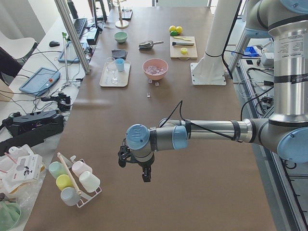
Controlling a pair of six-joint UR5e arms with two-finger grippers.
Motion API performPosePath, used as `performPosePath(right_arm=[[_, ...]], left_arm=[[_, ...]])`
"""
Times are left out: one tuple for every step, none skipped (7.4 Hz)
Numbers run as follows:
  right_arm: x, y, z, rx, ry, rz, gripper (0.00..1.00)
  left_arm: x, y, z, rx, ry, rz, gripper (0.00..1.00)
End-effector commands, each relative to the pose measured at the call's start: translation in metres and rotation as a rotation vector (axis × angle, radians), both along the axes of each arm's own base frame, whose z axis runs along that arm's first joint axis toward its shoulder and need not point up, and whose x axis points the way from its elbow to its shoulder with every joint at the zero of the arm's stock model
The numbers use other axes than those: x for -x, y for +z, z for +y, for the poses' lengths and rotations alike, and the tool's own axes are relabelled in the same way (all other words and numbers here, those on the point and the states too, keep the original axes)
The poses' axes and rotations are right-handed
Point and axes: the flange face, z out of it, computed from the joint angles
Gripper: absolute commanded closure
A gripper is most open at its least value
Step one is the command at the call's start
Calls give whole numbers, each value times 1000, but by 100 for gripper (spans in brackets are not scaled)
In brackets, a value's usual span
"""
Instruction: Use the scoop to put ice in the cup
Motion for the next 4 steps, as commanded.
performPosePath(right_arm=[[0, -3, -1, -6, 0, 2, 1], [0, 0, 0, 0, -2, 5, 1], [0, -3, 0, -8, 0, 7, 1], [-1, -1, 1, -2, 0, 16, 1]], left_arm=[[0, 1, 0, 2, -1, 0, 2], [0, 1, 0, 2, -1, 0, 2], [0, 1, 0, 1, 0, 0, 2], [0, 1, 0, 1, 0, 0, 2]])
